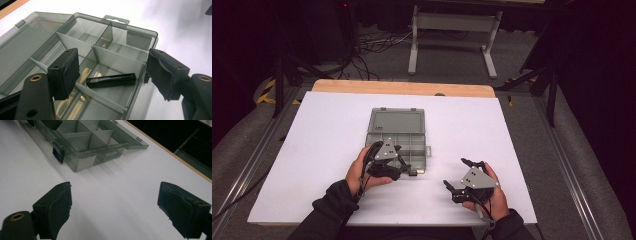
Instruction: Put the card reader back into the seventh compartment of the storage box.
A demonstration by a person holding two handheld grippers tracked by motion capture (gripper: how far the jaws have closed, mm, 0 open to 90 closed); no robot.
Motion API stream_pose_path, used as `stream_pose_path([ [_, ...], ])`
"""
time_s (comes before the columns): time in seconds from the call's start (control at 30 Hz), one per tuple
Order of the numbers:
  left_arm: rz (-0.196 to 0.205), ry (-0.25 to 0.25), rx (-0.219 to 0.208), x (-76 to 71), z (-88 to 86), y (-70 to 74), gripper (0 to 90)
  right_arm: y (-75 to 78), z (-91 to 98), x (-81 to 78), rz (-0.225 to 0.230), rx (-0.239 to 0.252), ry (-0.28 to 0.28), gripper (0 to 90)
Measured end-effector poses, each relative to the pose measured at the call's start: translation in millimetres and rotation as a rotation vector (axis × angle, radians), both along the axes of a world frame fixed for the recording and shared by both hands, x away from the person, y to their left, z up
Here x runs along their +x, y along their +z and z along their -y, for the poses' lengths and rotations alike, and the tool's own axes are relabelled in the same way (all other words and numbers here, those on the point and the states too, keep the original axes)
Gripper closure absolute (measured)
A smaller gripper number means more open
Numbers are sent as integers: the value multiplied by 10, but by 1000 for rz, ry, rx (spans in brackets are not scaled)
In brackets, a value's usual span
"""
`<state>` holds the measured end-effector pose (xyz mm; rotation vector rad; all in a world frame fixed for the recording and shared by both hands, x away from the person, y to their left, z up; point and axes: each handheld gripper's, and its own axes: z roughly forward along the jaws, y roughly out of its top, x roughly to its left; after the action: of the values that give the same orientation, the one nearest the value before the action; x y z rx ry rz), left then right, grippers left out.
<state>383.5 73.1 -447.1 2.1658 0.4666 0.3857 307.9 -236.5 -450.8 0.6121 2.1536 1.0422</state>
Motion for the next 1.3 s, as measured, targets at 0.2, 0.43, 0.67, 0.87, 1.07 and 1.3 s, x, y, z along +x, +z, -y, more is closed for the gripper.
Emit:
stream_pose_path([
  [0.2, 17, -7, -9, -30, -27, 38, 270, 6, 3, -4, 4, 5, 0, 132],
  [0.43, 49, -12, -23, -71, -75, 101, 264, 12, 3, -9, 6, 9, -1, 133],
  [0.67, 101, -17, -38, -156, -160, 196, 244, 23, 5, -13, 11, 16, -1, 133],
  [0.87, 149, -17, -44, -220, -227, 271, 233, 29, 4, -19, 12, 20, 1, 133],
  [1.07, 177, -11, -58, -271, -290, 335, 229, 35, 9, -20, 16, 26, 0, 134],
  [1.3, 203, -1, -60, -303, -363, 376, 219, 42, 12, -23, 19, 29, 0, 134],
])
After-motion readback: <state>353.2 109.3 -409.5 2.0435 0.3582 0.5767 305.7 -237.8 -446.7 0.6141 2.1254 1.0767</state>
